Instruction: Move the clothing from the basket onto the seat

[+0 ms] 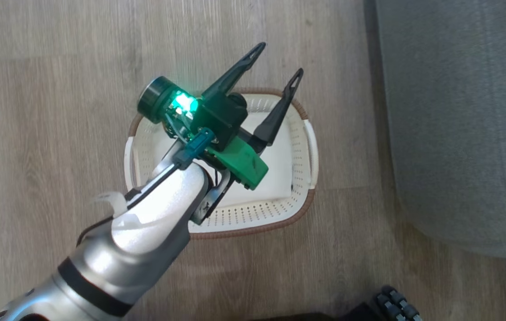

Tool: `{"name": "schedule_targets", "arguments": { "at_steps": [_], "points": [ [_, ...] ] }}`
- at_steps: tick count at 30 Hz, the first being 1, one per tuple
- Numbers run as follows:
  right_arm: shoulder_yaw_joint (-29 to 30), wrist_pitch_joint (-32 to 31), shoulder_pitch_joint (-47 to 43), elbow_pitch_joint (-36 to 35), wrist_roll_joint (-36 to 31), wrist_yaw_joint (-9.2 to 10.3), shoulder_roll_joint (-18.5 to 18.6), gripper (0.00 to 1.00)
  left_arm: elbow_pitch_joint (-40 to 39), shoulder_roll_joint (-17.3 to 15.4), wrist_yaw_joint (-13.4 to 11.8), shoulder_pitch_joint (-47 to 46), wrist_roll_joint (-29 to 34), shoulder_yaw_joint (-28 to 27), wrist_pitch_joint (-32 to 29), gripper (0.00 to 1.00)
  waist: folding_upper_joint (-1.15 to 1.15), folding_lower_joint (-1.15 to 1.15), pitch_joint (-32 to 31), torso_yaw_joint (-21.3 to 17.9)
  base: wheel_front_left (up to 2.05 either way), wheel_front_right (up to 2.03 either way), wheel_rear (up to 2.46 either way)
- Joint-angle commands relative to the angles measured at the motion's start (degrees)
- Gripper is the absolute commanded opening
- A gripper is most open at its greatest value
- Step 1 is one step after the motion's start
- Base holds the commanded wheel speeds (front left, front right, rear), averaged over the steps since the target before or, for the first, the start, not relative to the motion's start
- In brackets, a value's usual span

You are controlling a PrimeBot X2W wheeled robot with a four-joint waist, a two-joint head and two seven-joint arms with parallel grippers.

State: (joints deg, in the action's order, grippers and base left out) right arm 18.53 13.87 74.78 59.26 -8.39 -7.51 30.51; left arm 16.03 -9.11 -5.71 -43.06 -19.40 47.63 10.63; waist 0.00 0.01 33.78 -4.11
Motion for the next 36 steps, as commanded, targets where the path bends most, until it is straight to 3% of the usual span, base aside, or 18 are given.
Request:
{"name": "schedule_targets", "arguments": {
  "at_steps": [1,7,10,11,21,29,36],
  "points": [
    [0.53,0.51,-1.48,0.36,-2.80,0.02,-0.86,0.00,-2.56,-1.50,-0.52,-1.17,0.47,-1.33,-0.18,1.00,0.00,-0.01,1.44,0.41,0.00,0.00,0.00],
    [2.18,0.71,-2.03,3.57,-6.00,0.02,-3.16,0.00,-2.78,-2.19,-0.91,-0.94,0.36,-1.38,-0.33,1.00,0.00,-0.01,1.65,-0.59,0.00,0.00,0.00],
    [2.84,0.83,-2.50,5.18,-6.73,0.02,-4.27,0.53,-2.54,-2.31,-0.97,-0.86,0.05,-1.47,-0.20,1.00,0.00,-0.01,1.07,-1.42,0.00,0.00,0.00],
    [2.90,0.87,-2.69,5.67,-6.80,0.02,-4.61,0.97,-2.42,-2.31,-0.95,-0.80,-0.08,-1.46,-0.13,1.00,0.00,-0.01,0.79,-1.72,0.00,0.00,0.00],
    [-1.71,1.11,-7.70,3.77,-3.62,0.02,-7.86,1.00,-0.38,-1.82,-0.76,0.84,-2.26,-2.24,1.92,1.00,0.00,-0.01,-4.55,-4.37,0.00,0.00,0.00],
    [-11.21,1.12,-14.68,-2.38,3.05,0.02,-9.27,1.00,2.31,-1.97,-1.39,4.71,-5.41,-5.51,3.82,1.00,0.00,-0.01,-13.62,-4.95,0.00,0.00,0.00],
    [-18.24,1.12,-20.34,-7.44,8.16,0.02,-10.64,1.00,3.26,-2.46,-3.48,10.29,-7.25,-9.43,4.30,1.00,0.00,-0.01,-20.54,-3.39,0.00,0.00,0.00]
  ]
}}
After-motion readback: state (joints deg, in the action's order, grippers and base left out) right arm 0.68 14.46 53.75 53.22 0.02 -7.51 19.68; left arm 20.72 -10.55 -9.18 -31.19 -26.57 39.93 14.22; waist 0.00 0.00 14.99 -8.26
